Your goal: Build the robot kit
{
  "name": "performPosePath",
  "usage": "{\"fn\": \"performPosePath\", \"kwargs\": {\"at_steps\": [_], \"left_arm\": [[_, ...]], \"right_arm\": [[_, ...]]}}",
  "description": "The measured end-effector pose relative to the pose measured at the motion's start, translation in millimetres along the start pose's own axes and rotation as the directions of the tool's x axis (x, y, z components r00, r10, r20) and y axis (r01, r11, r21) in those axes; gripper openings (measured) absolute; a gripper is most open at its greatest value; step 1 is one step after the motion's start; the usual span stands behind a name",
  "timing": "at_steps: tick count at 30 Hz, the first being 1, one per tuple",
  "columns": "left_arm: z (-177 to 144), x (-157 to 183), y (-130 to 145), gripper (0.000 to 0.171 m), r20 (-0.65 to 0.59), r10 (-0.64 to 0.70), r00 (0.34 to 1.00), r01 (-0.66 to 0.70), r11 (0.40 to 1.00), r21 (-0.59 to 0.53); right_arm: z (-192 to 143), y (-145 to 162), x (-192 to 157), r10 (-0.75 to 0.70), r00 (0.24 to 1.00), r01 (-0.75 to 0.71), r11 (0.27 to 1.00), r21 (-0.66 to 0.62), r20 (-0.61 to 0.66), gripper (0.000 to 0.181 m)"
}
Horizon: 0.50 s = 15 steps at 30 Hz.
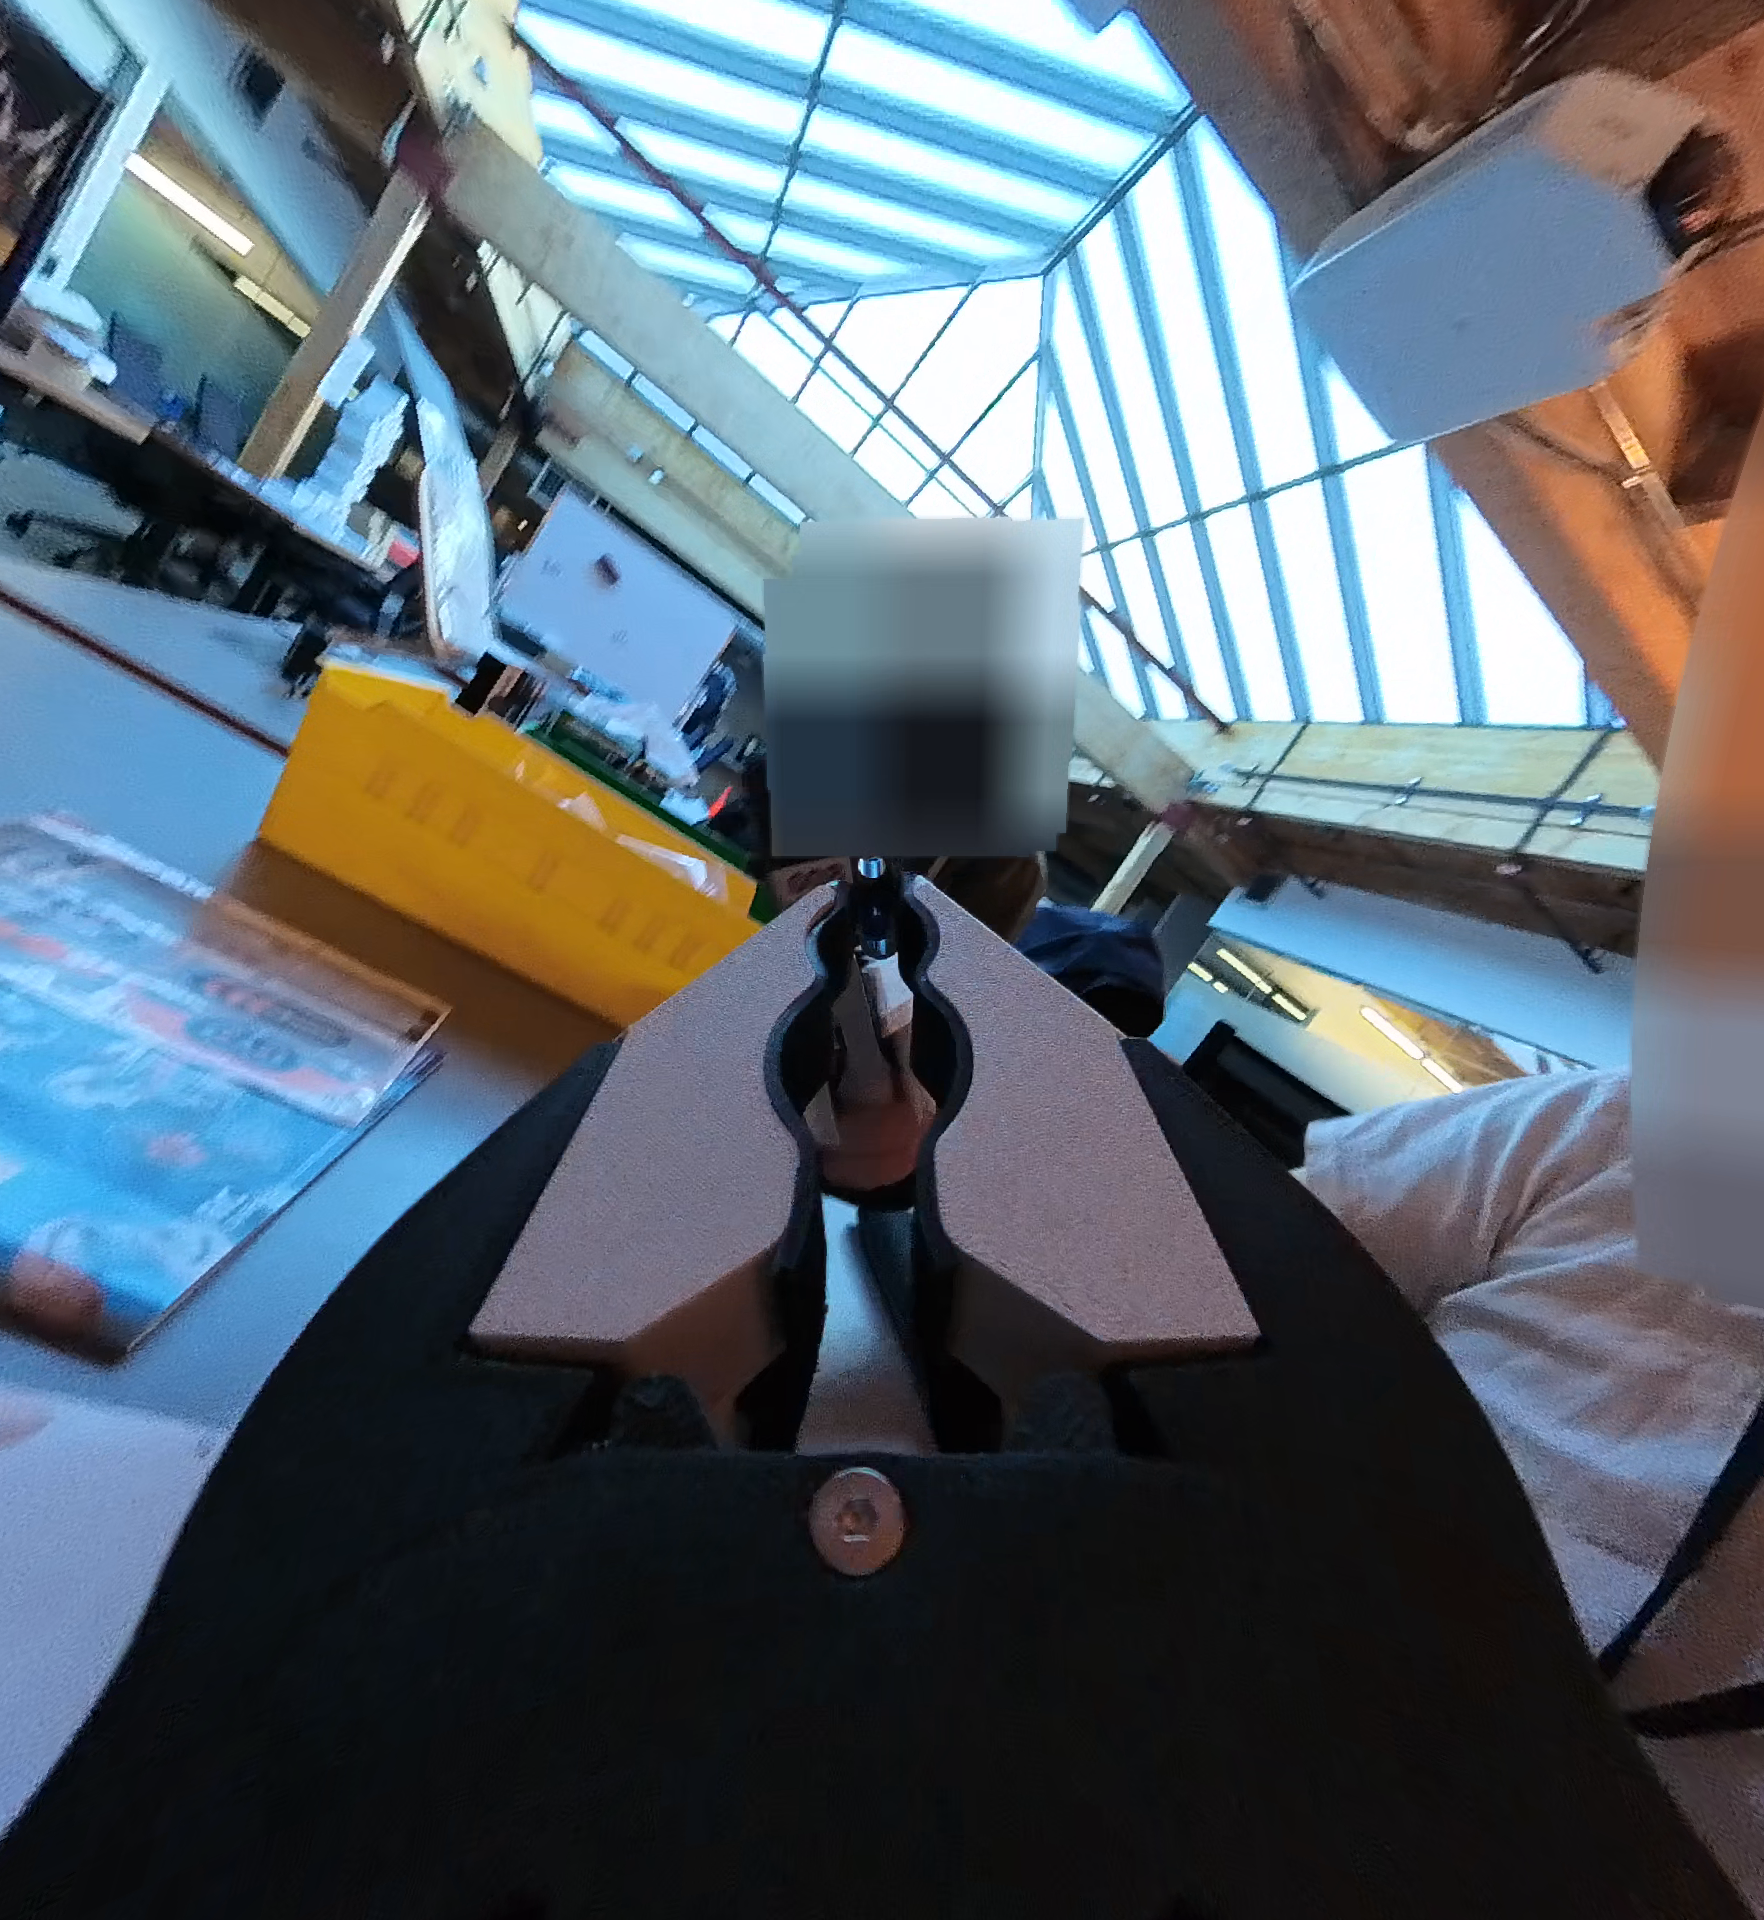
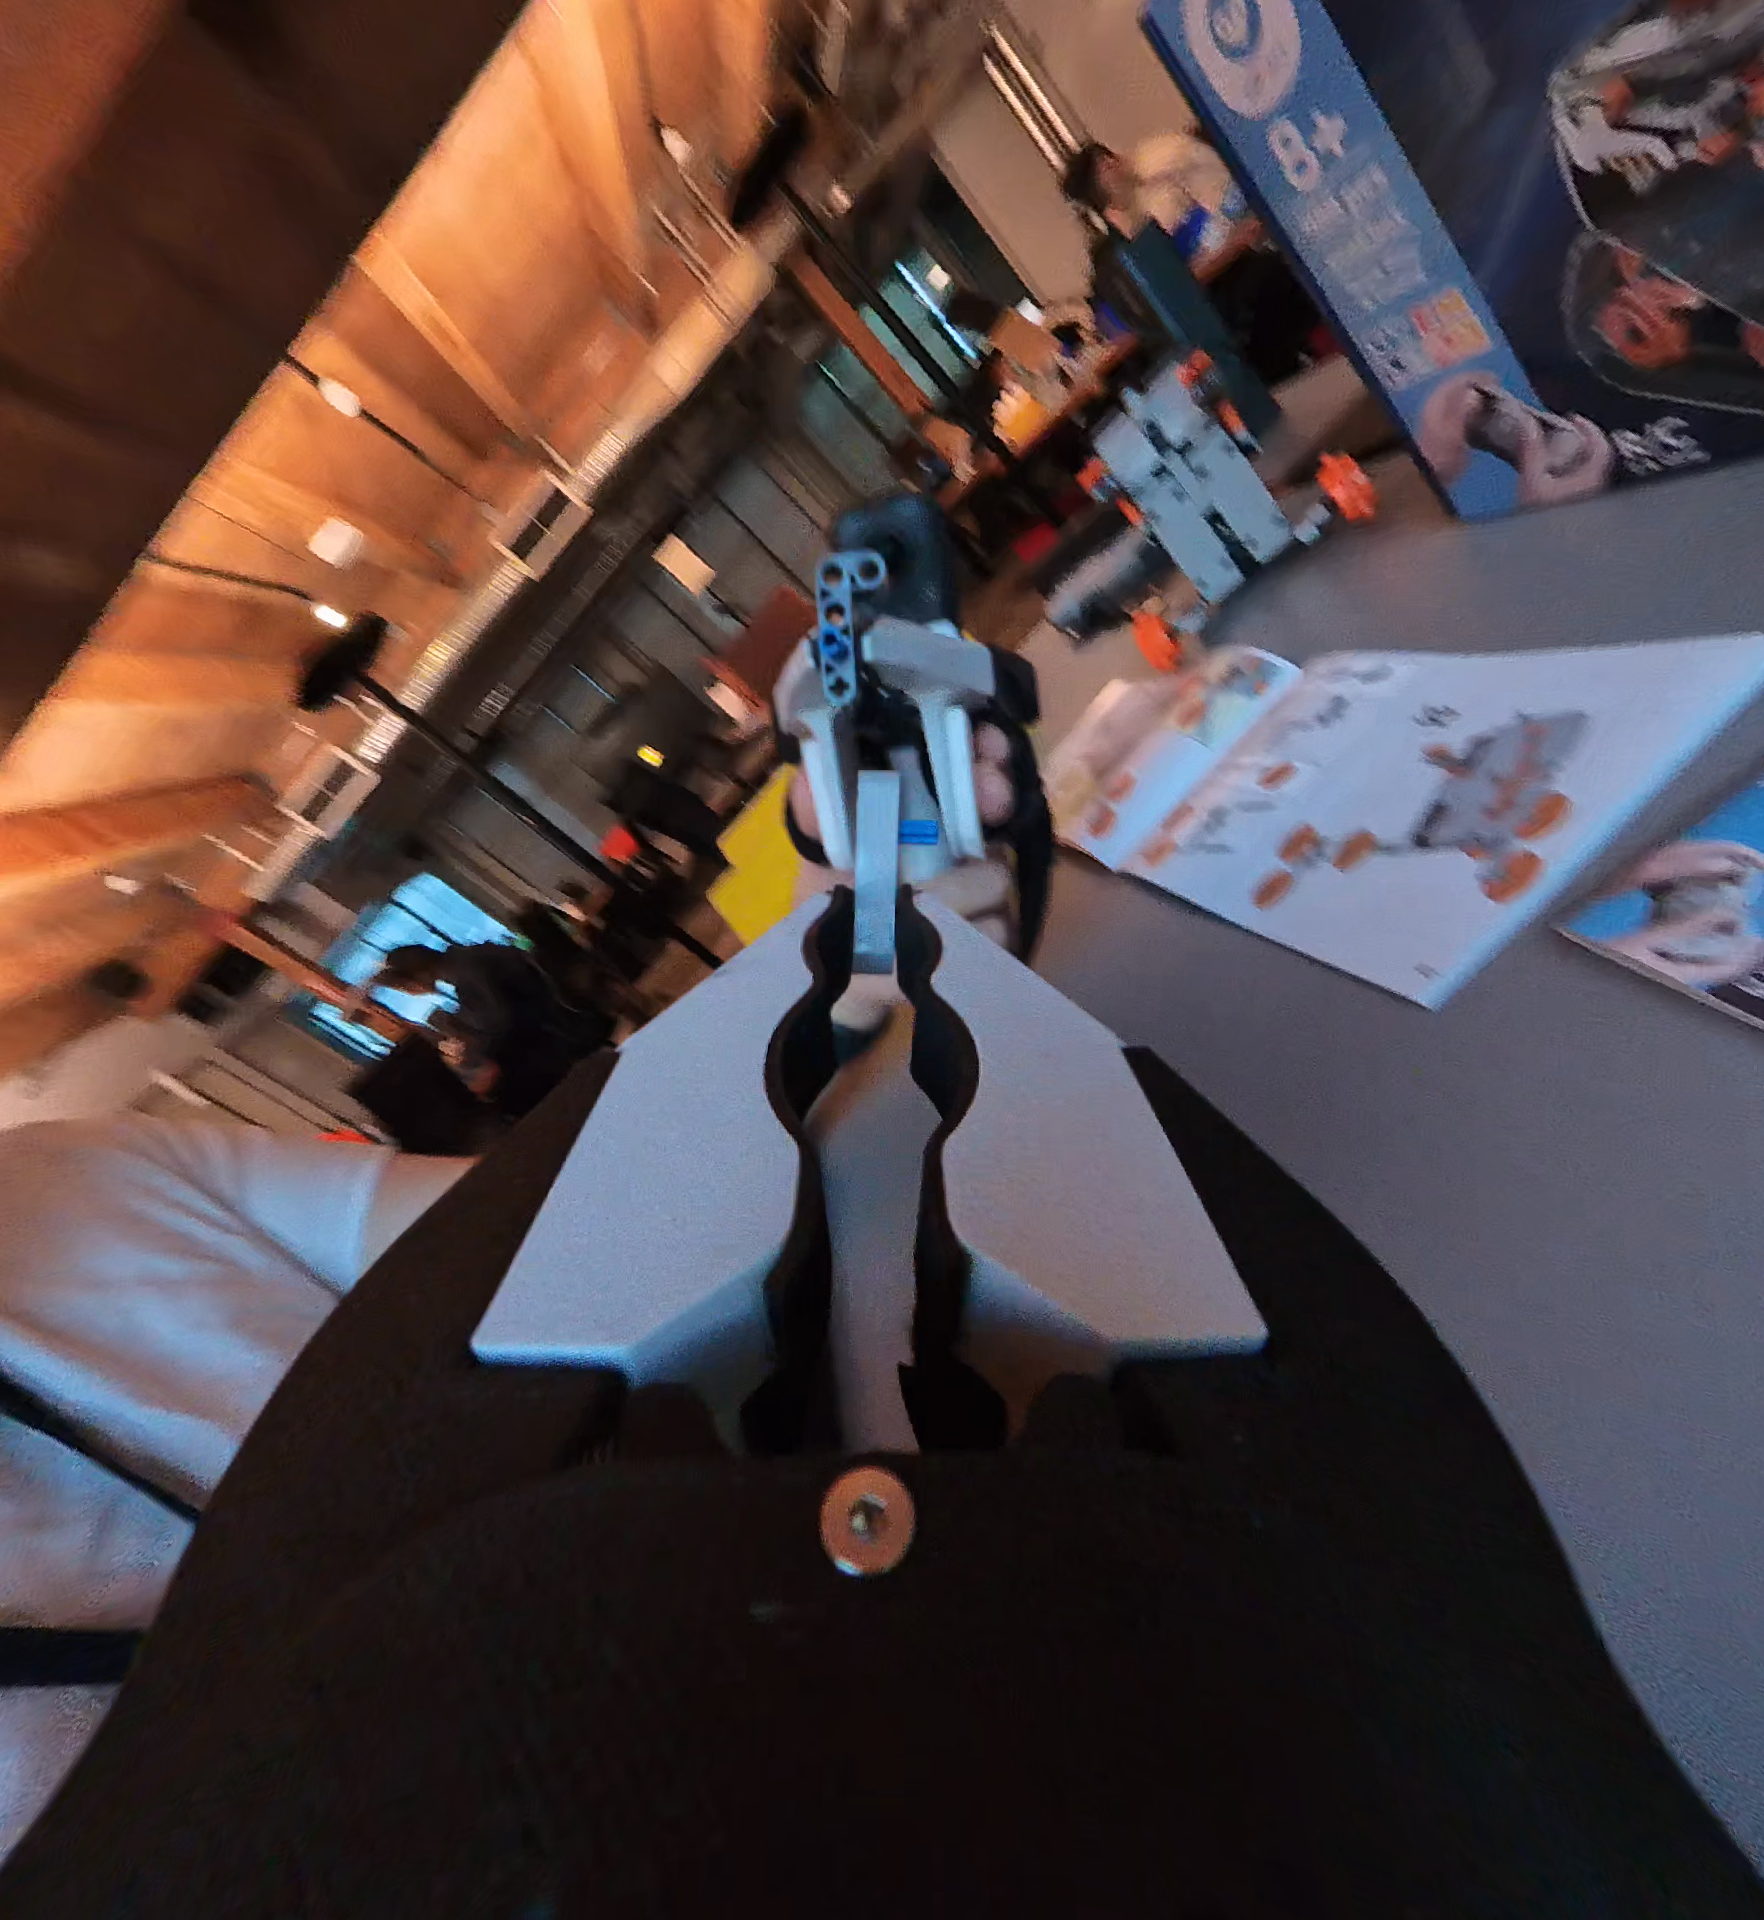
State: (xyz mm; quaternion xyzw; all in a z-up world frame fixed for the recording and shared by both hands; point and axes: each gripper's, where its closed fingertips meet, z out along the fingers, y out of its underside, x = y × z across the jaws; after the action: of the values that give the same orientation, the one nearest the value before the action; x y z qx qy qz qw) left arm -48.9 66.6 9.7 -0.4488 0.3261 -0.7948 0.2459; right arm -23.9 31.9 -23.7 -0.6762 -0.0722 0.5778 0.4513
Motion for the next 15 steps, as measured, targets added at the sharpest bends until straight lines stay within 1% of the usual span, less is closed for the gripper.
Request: {"fn": "performPosePath", "kwargs": {"at_steps": [2, 4, 7, 9, 12, 15], "left_arm": [[1.4, 9.7, -5.8, 0.004, -0.059, 0.008, 0.998, -0.006, 0.999, 0.045], [2.1, 16.9, -10.4, 0.004, -0.105, 0.020, 0.994, -0.012, 0.997, 0.080], [2.5, 18.6, -11.5, 0.004, -0.127, 0.029, 0.991, -0.017, 0.996, 0.091], [1.5, 16.9, -12.1, 0.004, -0.123, 0.023, 0.992, -0.011, 0.995, 0.102], [-1.2, 13.0, -12.4, 0.004, -0.096, 0.016, 0.995, -0.007, 0.995, 0.097], [-3.8, 7.4, -12.5, 0.004, -0.043, 0.052, 0.998, -0.048, 0.996, 0.080]], "right_arm": [[5.3, -12.1, -14.2, 0.047, 0.993, -0.053, 0.997, 0.054, 0.108, 0.005], [11.1, -26.8, -29.0, 0.092, 0.970, -0.116, 0.989, 0.094, 0.226, 0.005], [22.7, -42.4, -43.0, 0.184, 0.904, -0.229, 0.971, 0.071, 0.387, 0.005], [30.1, -46.7, -51.1, 0.236, 0.840, -0.273, 0.962, 0.005, 0.489, 0.006], [34.5, -46.3, -42.7, 0.306, 0.773, -0.321, 0.944, -0.073, 0.556, 0.006], [28.2, -38.7, -24.6, 0.412, 0.698, -0.428, 0.896, -0.119, 0.586, 0.006]]}}
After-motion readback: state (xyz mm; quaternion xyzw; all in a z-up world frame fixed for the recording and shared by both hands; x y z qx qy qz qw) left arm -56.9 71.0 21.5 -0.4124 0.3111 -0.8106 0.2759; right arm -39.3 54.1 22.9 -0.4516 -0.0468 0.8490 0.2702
